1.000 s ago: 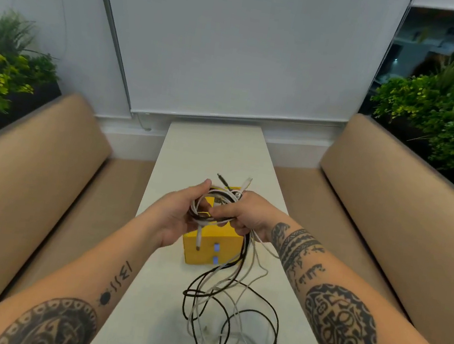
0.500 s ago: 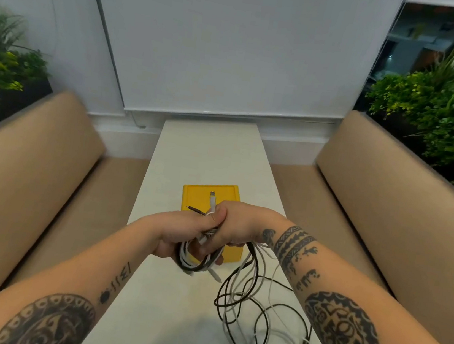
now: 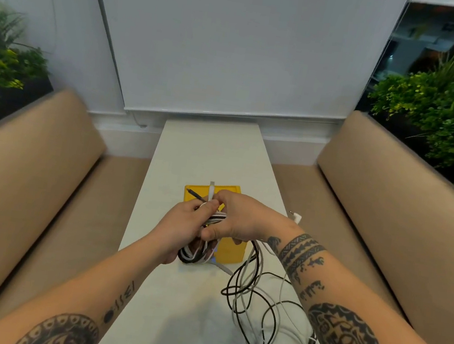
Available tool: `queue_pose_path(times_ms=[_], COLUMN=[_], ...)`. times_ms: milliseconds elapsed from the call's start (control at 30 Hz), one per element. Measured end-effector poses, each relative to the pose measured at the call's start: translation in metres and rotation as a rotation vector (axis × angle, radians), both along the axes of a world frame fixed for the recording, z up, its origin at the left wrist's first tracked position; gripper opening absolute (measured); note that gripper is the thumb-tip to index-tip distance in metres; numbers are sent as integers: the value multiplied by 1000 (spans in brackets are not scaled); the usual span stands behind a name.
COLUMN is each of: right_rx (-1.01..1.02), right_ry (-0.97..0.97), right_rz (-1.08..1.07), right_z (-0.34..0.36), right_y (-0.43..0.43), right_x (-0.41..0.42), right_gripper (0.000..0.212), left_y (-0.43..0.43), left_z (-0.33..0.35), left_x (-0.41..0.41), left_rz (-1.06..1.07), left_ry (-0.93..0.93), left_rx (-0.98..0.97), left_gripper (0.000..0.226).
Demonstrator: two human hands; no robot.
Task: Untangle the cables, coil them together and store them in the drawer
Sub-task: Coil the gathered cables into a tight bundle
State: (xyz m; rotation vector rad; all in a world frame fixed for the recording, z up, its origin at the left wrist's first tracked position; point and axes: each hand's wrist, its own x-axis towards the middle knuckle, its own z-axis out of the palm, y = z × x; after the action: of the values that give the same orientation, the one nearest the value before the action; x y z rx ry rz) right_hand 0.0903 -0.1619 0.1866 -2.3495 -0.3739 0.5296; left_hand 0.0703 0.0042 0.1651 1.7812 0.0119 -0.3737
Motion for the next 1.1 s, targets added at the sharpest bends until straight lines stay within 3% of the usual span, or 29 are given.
queue_pose_path(times_ms=[133,233,400,700,800,900,967,1100], right_rx=[56,31,178,229,555,988,1187,1207], right_ry=[-25,-52,-44,-100,156,703,1002,1208], right_rz=[-75,-78,-83,-189,-438,-688,-718,-624], right_z=[4,4,-13,-51,-54,-50,-47,-43], right_y=[4,1,-19,-58,-47,-31,-21,-5], right_x=[2,7,14,14,12,5,1,-7], right_gripper=[71,66,29,40,45,43,46,54], left_y=[2,6,20,20,3,-16,-27,-37], left_z=[4,7,11,-7,-7,-6,-6,-9], left_x=[-1,4,17,22,25,24,19,15], left_rz=[41,121,194,334,445,571,670,851], left_ry=[-4,-10,25,141,126,12,-71,-139], left_rx=[-109,-167,-219,-288,-377,-416,-392,-357], left_gripper=[37,27,23,20,20,20,25,32])
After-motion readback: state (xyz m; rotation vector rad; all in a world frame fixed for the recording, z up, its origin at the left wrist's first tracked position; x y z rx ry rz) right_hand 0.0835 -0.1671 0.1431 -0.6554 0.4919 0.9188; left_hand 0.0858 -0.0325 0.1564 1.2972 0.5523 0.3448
